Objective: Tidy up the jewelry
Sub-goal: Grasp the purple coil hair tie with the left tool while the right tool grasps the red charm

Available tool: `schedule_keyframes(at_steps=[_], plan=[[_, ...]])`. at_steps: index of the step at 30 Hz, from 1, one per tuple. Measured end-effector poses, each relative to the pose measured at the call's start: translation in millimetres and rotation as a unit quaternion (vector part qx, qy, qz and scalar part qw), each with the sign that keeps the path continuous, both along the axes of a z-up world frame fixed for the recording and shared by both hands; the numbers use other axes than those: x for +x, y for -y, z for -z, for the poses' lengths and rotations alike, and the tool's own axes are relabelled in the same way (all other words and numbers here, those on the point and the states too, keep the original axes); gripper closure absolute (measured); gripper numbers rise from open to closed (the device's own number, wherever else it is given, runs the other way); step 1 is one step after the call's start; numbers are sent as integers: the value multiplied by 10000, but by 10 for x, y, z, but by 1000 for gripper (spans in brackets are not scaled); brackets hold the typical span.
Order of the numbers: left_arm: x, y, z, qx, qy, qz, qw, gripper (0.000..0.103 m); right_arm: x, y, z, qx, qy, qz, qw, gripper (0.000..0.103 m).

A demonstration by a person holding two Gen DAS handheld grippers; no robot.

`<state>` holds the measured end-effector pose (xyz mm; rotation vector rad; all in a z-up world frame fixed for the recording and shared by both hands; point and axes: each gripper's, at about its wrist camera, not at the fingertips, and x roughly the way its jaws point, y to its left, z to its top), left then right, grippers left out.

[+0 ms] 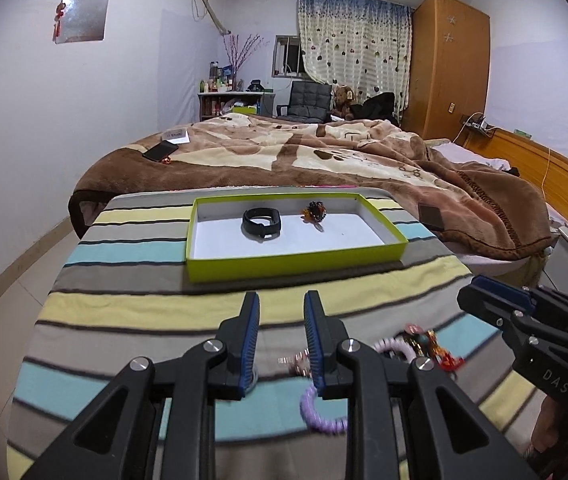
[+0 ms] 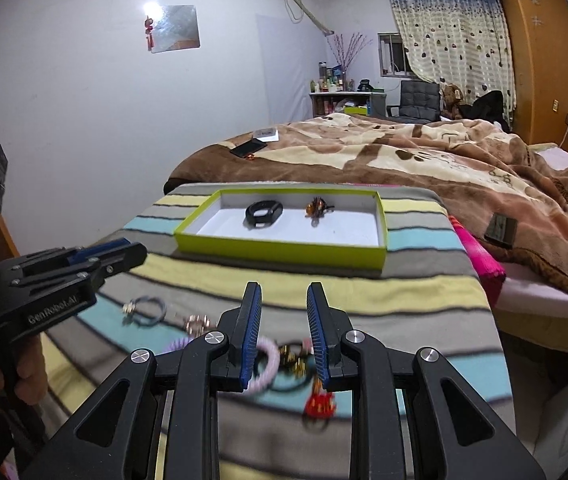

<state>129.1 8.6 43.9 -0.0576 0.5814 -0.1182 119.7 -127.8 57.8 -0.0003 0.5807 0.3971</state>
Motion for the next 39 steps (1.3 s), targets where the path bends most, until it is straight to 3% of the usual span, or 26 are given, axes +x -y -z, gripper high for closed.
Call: schedule_keyframes(at_steps=[17,29,39], plan=[[-521,-5,208,-44,-126,89,9999,79,-446,97,190,-34,-204,45,9998,79],[-490,50,355,-106,-406,215,9989,77,-347,194,326,-68,-443,231,9987,79],[-243,122,538,-139,-910,223,9955,73,-89,253,498,-86,-891,331,9954,79]])
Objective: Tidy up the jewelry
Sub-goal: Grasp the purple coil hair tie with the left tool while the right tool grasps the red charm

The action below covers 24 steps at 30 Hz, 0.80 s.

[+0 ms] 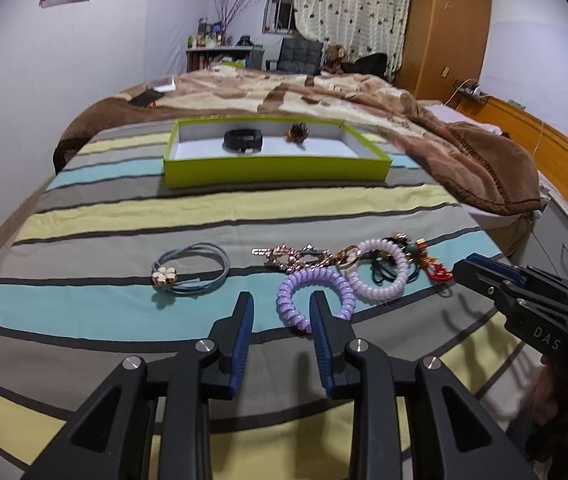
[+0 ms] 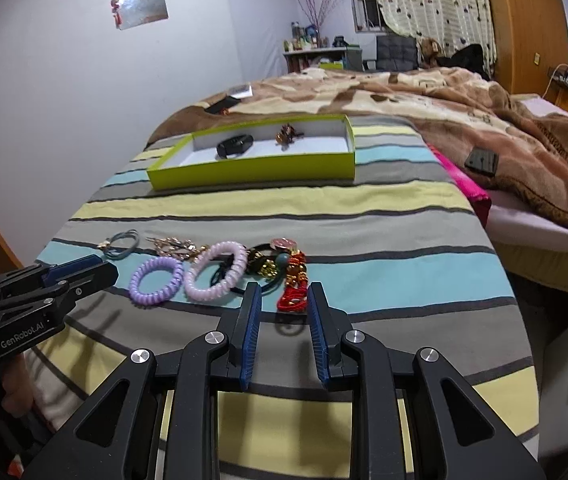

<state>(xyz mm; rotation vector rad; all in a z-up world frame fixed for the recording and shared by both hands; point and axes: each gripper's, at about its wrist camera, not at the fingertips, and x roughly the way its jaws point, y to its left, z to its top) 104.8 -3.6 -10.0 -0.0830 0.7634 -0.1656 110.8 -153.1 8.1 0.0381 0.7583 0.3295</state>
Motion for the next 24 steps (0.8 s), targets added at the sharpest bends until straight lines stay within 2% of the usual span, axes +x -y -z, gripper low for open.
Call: schedule_keyframes(at_steps=[10,14,16,18,24], plan=[[172,100,128,121,-453,16,9989,73,241,-46,150,-143,-557,14,9983,79],[186,122,137,247,-472,-6,9986,73,242,-100,155,-366,-529,5,9979,81],[180,164,140,401,-440,23,9982,80,230,-108,152,-467,-497,32,9977,85],[175,189,139,455,-423,63,9980,92,216,-89,153,-414,-499,48,9979,86],[122,139,122,342,-428,97,9985,93,160,-18,128,-189,-503,98,9985,86]])
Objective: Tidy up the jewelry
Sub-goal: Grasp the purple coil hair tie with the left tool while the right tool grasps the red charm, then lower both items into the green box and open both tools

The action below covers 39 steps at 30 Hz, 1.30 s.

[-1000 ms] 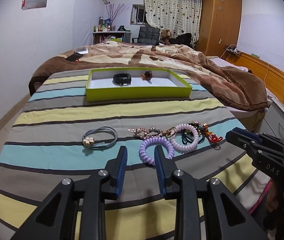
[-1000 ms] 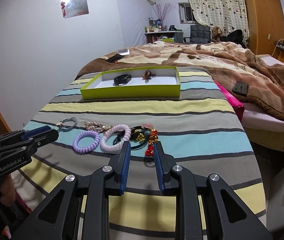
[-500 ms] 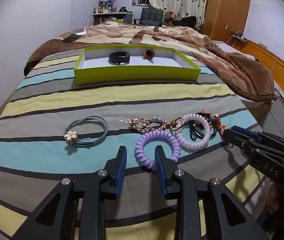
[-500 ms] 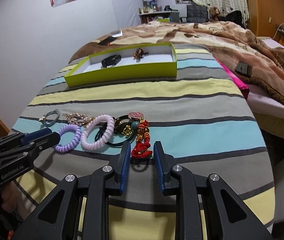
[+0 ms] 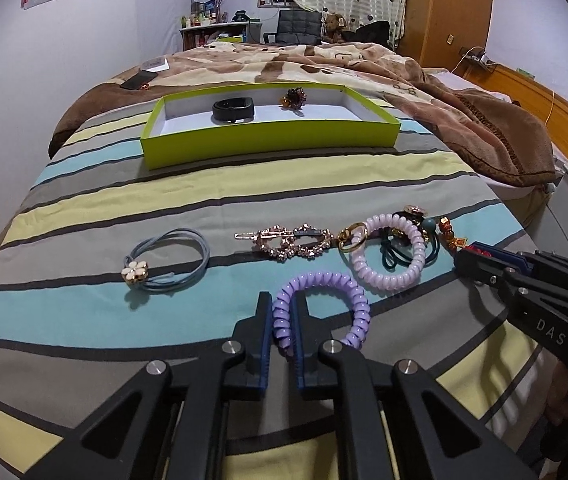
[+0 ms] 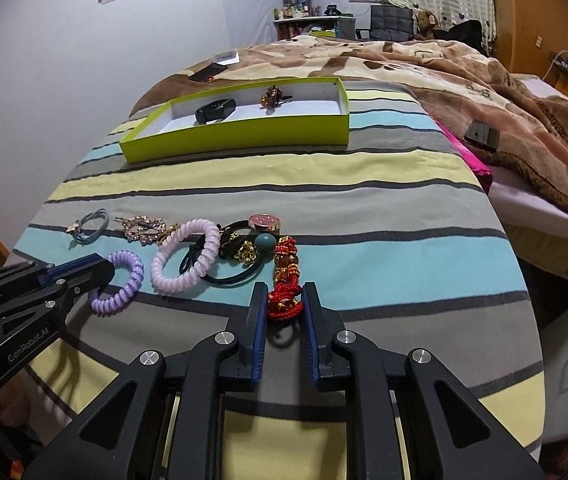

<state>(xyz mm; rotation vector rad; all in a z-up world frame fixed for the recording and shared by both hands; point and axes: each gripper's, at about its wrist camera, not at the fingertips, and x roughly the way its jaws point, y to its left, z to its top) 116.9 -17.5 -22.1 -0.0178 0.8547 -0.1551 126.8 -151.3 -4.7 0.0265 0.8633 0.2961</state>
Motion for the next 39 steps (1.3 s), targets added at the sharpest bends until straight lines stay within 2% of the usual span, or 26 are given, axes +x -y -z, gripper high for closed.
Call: schedule_keyframes(at_steps=[16,26,32,39], plan=[[-61,-125,-245,-333,337,-16,9989,94,-61,-11,-250,234,364,-41,9991,86],[295,-326,-423,-245,536,-219,9980,94,219,-60,-425,273,598,-129,9978,86],[573,-418,-561,-154,714,-278,9969,93,502,-108,-526,265,738,-163,9968,86],[951,-483,-597,-32,719,-430,9965,93,901,-150,-585,201,825,-143,9963,86]])
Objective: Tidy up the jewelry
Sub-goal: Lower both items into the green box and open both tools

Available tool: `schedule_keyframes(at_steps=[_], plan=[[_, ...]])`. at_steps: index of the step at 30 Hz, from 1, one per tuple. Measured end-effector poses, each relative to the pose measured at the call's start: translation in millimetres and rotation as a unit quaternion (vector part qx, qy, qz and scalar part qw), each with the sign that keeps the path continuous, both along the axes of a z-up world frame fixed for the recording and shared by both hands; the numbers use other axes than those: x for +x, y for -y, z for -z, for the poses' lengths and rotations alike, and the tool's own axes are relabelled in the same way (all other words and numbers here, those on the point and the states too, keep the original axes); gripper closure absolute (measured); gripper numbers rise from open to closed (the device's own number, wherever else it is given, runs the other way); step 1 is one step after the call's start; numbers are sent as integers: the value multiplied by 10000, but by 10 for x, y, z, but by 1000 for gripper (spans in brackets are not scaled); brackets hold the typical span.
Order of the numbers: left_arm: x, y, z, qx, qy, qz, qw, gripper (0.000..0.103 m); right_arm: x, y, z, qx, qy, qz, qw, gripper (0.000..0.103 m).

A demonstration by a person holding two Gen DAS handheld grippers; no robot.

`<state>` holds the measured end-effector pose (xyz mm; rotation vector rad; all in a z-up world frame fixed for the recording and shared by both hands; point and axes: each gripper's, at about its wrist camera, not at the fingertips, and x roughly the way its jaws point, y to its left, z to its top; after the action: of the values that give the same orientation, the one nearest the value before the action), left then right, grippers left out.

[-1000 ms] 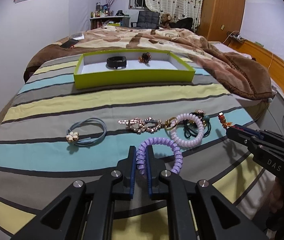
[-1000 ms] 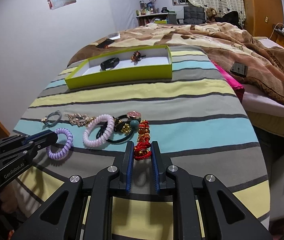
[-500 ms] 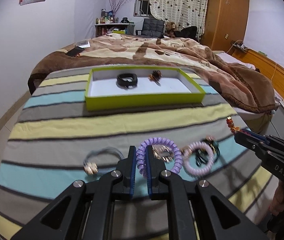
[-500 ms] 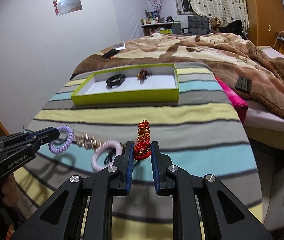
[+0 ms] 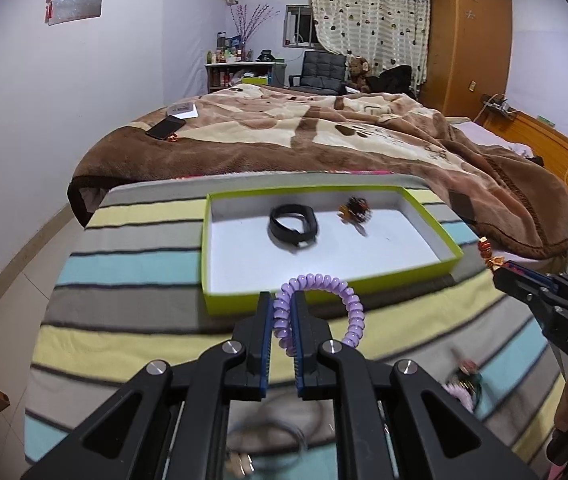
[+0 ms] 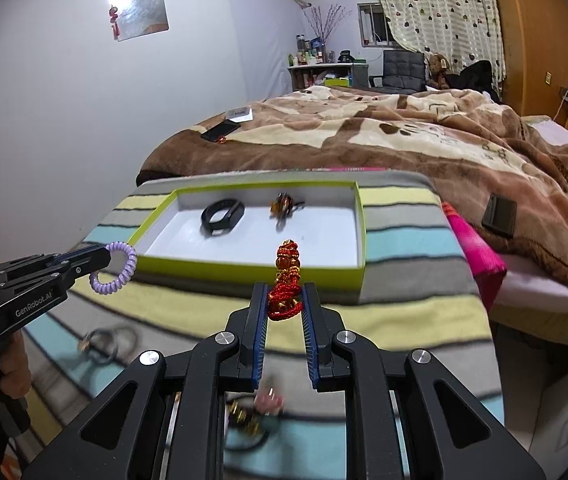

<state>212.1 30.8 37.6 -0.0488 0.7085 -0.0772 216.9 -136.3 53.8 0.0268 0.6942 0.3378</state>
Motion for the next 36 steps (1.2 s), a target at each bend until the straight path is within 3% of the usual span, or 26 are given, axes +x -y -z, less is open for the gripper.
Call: schedule_keyframes(at_steps=[9,19,30,36], plan=[[538,-139,47,191,-11,-276,9994,93,547,-129,77,-200,-78,-40,9998,86],[1097,-261,229,267,-312,-448,9981,93,1124,-127,286,-71,-479,43,9988,86],[1364,-245,513,445,-710,-477,9953,93,1435,-188,489,-149,-836,32,9964,86],[1428,-260,544,416,-700,-467,9956,93,1535,-233,547,-236,-929,42,9954,86]])
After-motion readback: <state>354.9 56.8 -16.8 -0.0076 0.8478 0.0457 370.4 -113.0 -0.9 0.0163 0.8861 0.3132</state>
